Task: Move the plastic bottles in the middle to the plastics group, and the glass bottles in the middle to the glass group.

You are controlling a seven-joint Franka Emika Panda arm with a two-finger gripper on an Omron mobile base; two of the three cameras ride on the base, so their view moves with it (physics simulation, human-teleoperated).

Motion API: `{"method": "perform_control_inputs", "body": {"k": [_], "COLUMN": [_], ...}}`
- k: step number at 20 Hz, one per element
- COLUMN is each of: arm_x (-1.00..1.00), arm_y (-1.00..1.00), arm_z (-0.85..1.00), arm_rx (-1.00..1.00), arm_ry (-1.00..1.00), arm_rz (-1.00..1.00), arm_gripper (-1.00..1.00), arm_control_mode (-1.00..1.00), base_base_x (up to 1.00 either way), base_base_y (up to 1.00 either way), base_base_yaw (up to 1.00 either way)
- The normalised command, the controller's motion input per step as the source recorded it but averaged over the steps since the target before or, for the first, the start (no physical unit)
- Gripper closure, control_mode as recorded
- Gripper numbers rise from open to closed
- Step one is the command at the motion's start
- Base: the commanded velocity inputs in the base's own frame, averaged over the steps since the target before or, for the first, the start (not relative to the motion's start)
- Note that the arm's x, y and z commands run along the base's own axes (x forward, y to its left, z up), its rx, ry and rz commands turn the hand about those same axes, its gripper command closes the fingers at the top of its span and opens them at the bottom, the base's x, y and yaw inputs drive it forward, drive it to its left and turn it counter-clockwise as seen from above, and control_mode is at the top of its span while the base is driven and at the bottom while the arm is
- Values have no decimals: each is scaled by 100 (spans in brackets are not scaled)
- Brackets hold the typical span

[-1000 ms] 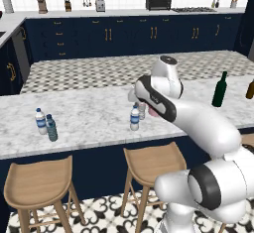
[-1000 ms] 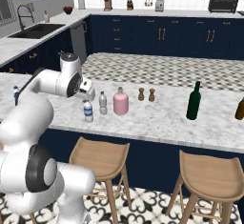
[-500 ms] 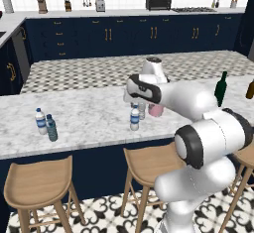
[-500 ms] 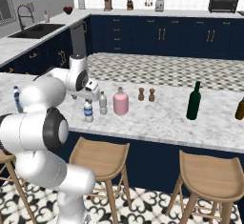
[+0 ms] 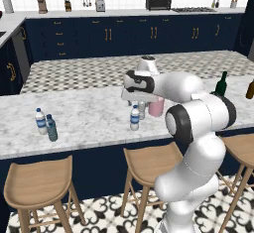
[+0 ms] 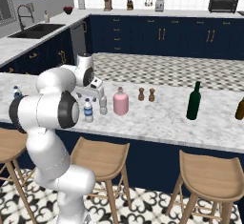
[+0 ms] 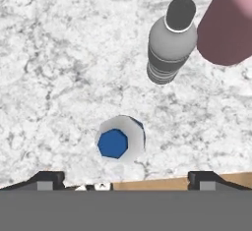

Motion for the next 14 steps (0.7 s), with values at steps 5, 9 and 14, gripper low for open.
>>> {"method": "perform_control_inputs", "body": {"k": [5,9,14], "arm_x": [18,-2,-1], "arm_y": [0,0,11], "arm_z": [-39,-11,-12], "arm_rx": [0,0,0], "arm_ry": [5,0,2], "arm_rz": [0,0,0], "arm_gripper": [-100,-100,-100], "arm_control_mode": [-100,-100,-100], "base_base_x": [0,0,0], "base_base_y": [0,0,0], "base_base_yaw": [0,0,0]}}
